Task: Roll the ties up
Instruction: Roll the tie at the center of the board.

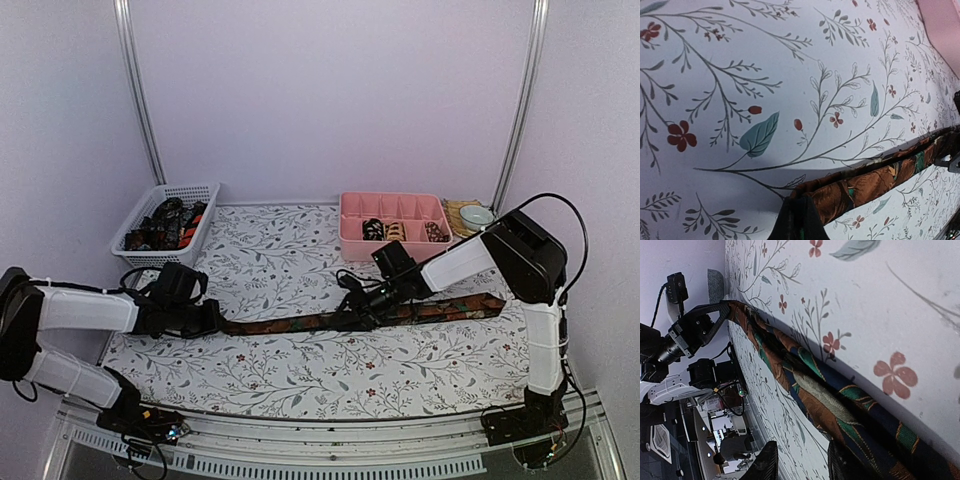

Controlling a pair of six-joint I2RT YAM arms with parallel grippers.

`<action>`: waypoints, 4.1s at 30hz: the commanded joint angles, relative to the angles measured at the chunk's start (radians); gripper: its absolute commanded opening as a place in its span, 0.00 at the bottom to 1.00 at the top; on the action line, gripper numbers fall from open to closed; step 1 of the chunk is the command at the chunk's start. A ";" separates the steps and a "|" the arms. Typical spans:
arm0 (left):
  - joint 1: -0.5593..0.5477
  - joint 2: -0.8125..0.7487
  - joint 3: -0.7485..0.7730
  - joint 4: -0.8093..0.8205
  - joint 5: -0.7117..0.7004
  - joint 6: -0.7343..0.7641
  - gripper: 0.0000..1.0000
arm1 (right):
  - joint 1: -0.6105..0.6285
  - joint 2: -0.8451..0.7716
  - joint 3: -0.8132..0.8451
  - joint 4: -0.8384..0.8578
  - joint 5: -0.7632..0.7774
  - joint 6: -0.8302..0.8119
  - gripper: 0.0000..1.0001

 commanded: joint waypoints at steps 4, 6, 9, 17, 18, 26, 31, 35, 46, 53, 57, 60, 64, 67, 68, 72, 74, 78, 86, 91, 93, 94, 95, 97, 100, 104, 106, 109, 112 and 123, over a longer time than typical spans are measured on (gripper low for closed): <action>-0.100 0.159 0.117 0.097 -0.080 -0.071 0.00 | -0.129 -0.213 -0.147 -0.153 0.084 -0.101 0.35; -0.132 0.208 0.144 0.108 -0.098 -0.090 0.00 | -0.181 -0.254 -0.179 -0.183 0.099 -0.123 0.35; -0.171 0.270 0.175 0.120 -0.126 -0.120 0.00 | -0.240 -0.310 -0.198 -0.230 0.119 -0.156 0.35; -0.238 0.307 0.229 0.127 -0.177 -0.138 0.00 | -0.077 -0.316 -0.020 -0.274 0.133 -0.197 0.38; -0.244 0.302 0.230 0.132 -0.182 -0.138 0.00 | -0.053 -0.300 -0.002 -0.236 0.126 -0.174 0.38; -0.261 0.316 0.226 0.199 -0.151 -0.140 0.00 | 0.063 -0.036 0.251 -0.066 0.064 -0.015 0.38; -0.277 0.317 0.208 0.248 -0.138 -0.146 0.00 | 0.080 0.098 0.308 0.067 -0.012 0.100 0.35; -0.286 0.336 0.195 0.291 -0.115 -0.152 0.00 | 0.090 0.155 0.313 0.133 -0.054 0.152 0.35; -0.313 0.360 0.216 0.313 -0.106 -0.152 0.02 | 0.108 0.247 0.311 0.236 -0.095 0.255 0.35; -0.318 0.351 0.218 0.321 -0.108 -0.140 0.07 | 0.115 0.273 0.300 0.249 -0.101 0.278 0.37; -0.321 0.353 0.212 0.331 -0.097 -0.135 0.16 | 0.117 0.293 0.299 0.264 -0.101 0.302 0.40; -0.323 0.345 0.197 0.356 -0.084 -0.134 0.21 | 0.117 0.305 0.304 0.263 -0.096 0.308 0.40; -0.321 0.322 0.165 0.404 -0.072 -0.126 0.26 | 0.117 0.322 0.304 0.281 -0.097 0.330 0.40; -0.322 0.310 0.141 0.450 -0.054 -0.115 0.29 | 0.117 0.328 0.299 0.306 -0.098 0.353 0.41; -0.320 0.309 0.137 0.462 -0.048 -0.110 0.30 | 0.118 0.328 0.299 0.314 -0.099 0.363 0.41; -0.321 0.306 0.114 0.516 -0.018 -0.096 0.31 | 0.116 0.335 0.292 0.354 -0.109 0.397 0.41; -0.321 0.302 0.100 0.547 -0.007 -0.092 0.32 | 0.117 0.339 0.286 0.377 -0.115 0.413 0.41; -0.318 0.301 0.082 0.606 0.016 -0.087 0.32 | 0.118 0.343 0.278 0.394 -0.121 0.436 0.41; -0.310 0.325 0.064 0.705 0.089 -0.070 0.30 | 0.118 0.345 0.270 0.407 -0.130 0.450 0.41; -0.305 0.342 0.069 0.714 0.104 -0.066 0.22 | 0.119 0.337 0.263 0.409 -0.135 0.452 0.41; -0.300 0.351 0.070 0.714 0.109 -0.067 0.22 | 0.120 0.332 0.258 0.409 -0.136 0.452 0.41; -0.299 0.355 0.072 0.713 0.113 -0.068 0.21 | 0.120 0.329 0.255 0.409 -0.136 0.450 0.41; -0.298 0.360 0.074 0.712 0.116 -0.069 0.21 | 0.120 0.326 0.252 0.409 -0.137 0.449 0.42; -0.296 0.371 0.078 0.710 0.126 -0.065 0.20 | 0.121 0.319 0.245 0.409 -0.136 0.448 0.42; -0.295 0.375 0.079 0.712 0.132 -0.063 0.20 | 0.119 0.311 0.232 0.409 -0.137 0.444 0.44; -0.293 0.377 0.079 0.718 0.142 -0.060 0.18 | 0.121 0.311 0.219 0.443 -0.144 0.458 0.44; -0.290 0.377 0.078 0.720 0.149 -0.060 0.18 | 0.120 0.311 0.215 0.456 -0.148 0.463 0.44; -0.284 0.374 0.074 0.723 0.158 -0.064 0.18 | 0.119 0.309 0.210 0.479 -0.155 0.471 0.46; -0.279 0.374 0.070 0.741 0.183 -0.062 0.02 | 0.119 0.312 0.205 0.507 -0.164 0.493 0.46; -0.266 0.391 0.081 0.770 0.241 -0.079 0.26 | 0.120 0.317 0.202 0.533 -0.174 0.513 0.47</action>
